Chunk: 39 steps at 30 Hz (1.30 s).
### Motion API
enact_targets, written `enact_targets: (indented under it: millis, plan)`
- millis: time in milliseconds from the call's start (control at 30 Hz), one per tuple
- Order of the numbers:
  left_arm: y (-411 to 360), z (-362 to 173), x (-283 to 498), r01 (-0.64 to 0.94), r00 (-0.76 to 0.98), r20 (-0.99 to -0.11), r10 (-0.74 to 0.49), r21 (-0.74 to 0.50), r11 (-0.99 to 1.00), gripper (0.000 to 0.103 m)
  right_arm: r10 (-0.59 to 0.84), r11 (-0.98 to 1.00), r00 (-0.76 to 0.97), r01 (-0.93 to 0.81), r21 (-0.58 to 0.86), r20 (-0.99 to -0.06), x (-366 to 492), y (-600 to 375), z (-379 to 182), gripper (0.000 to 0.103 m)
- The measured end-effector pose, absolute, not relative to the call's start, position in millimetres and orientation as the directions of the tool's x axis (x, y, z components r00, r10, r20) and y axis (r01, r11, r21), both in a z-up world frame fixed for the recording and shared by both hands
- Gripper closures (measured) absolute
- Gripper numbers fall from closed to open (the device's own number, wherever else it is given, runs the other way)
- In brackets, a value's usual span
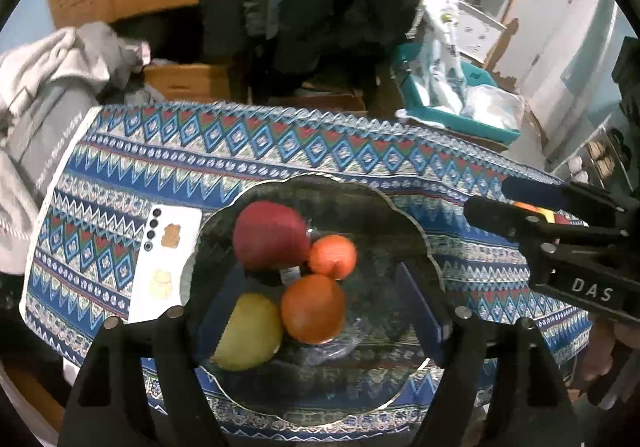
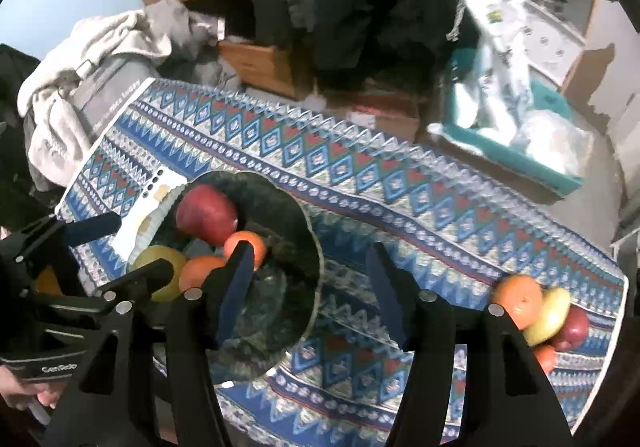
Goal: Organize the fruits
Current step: 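Withdraw both tools from the bowl back toward the remaining fruit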
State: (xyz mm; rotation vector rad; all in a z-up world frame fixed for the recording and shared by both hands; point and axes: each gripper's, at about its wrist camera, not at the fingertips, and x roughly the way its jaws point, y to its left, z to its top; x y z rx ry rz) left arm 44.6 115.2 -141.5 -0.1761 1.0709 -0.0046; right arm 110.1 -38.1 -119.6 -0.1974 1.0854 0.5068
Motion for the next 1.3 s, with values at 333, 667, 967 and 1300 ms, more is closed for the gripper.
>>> enact_targets:
  millis: [333, 667, 967, 1300]
  plan:
    - [78, -110, 33, 0.024, 0.534, -0.840, -0.092, -0.093, 0.995, 0.023, 0.279, 0.876, 0.454, -0.480, 0.031, -0.846, 83, -77, -81, 0.038]
    - [50, -85, 19, 0.083, 0.576, -0.810, -0.109, -0.075, 0.994, 0.023, 0.297, 0.884, 0.508, -0.467, 0.031, -0.808, 58, -118, -55, 0.035]
    - [17, -71, 12, 0.157, 0.598, -0.792, -0.122, -0.034, 0.987, 0.018, 0.285, 0.898, 0.533, -0.440, 0.027, -0.796, 47, -150, -45, 0.032]
    - [-16, -60, 5, 0.223, 0.597, -0.786, -0.162, -0.031, 0.974, 0.018, 0.268, 0.905, 0.581, -0.425, -0.006, -0.769, 28, -181, -30, 0.028]
